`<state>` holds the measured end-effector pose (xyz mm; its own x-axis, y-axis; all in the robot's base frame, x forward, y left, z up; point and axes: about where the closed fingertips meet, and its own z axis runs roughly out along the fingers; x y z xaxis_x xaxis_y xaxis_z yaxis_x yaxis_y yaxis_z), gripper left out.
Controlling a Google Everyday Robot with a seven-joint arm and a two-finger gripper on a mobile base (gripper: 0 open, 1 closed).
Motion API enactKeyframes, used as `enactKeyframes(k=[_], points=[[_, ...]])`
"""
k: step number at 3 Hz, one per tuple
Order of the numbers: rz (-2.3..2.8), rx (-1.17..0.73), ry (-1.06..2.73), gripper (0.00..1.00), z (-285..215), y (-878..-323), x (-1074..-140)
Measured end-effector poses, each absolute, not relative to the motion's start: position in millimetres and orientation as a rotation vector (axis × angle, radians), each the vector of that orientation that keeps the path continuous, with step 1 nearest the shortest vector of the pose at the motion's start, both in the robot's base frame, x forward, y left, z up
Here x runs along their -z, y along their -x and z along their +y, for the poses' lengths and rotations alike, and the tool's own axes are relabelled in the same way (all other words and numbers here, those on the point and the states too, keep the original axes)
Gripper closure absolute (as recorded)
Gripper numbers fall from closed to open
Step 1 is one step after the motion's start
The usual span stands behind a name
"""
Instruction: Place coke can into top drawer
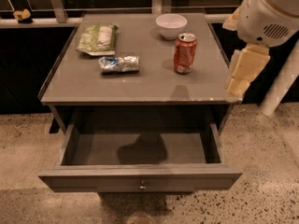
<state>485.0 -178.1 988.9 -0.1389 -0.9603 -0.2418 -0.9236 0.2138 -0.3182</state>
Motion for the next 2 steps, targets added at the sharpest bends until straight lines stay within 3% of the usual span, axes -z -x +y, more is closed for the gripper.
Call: enactKeyframes(k=[2], points=[[2.061, 0.041, 1.658, 0.00, -167, -537, -994]])
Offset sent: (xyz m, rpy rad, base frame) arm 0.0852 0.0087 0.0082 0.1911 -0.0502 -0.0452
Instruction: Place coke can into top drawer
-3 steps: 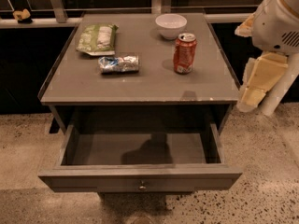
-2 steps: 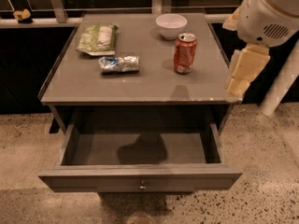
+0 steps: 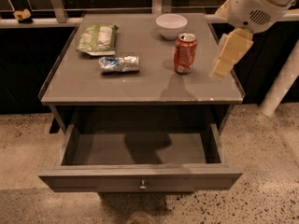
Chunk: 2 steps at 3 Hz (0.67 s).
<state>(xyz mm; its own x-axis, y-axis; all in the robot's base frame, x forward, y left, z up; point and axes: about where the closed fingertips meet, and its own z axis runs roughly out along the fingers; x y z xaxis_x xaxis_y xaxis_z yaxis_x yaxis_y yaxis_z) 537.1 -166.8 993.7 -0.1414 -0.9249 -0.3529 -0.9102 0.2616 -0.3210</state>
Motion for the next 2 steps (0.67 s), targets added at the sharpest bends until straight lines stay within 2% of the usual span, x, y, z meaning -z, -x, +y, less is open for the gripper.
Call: enactKeyframes(k=[2], points=[[2.094, -0.043, 1.540, 0.00, -170, -587, -982]])
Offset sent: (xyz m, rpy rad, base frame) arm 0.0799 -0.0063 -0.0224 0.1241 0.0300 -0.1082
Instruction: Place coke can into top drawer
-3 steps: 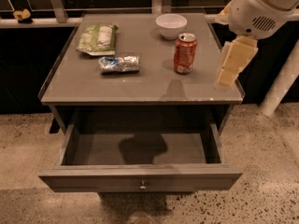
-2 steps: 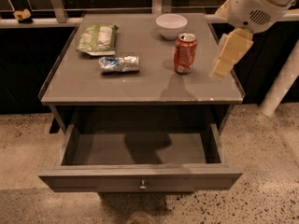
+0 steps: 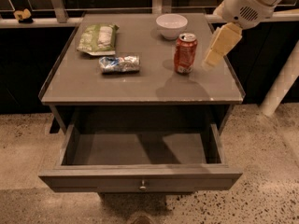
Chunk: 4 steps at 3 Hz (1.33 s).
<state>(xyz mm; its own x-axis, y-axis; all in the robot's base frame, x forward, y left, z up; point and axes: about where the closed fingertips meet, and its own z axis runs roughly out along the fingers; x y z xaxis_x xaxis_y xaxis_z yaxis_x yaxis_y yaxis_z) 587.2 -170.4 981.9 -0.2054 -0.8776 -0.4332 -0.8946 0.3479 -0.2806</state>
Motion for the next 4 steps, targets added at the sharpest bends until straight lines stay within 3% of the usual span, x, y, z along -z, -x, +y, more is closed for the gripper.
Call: enactKeyframes(k=[1, 4], points=[[2.163, -0.067, 1.514, 0.00, -156, -630, -953], [2.139, -0.140, 1.537, 0.00, -144, -655, -938]])
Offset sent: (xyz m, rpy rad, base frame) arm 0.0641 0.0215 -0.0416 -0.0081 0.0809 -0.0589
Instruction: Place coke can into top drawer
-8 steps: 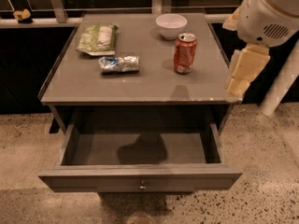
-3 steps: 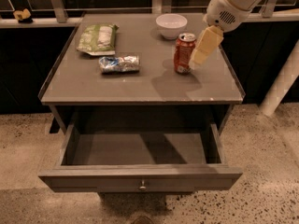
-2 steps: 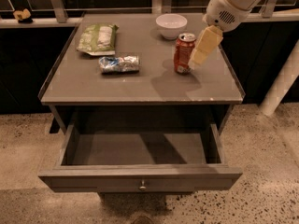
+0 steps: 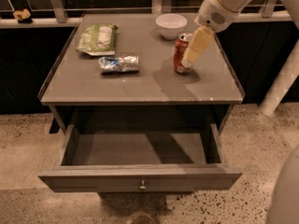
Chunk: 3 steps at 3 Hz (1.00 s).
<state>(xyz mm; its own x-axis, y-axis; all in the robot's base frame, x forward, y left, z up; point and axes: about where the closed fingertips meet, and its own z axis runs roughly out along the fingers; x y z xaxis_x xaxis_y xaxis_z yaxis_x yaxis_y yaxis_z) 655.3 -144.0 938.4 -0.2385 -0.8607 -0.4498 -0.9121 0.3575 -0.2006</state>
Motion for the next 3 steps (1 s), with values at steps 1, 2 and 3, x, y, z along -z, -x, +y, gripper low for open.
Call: enactKeyframes(k=[1, 2, 3], points=[[2.132, -0.168, 1.534, 0.00, -138, -670, -933], [2.144, -0.195, 1.523, 0.00, -133, -684, -924], [2.163, -0.253, 1.489, 0.00, -135, -694, -911]])
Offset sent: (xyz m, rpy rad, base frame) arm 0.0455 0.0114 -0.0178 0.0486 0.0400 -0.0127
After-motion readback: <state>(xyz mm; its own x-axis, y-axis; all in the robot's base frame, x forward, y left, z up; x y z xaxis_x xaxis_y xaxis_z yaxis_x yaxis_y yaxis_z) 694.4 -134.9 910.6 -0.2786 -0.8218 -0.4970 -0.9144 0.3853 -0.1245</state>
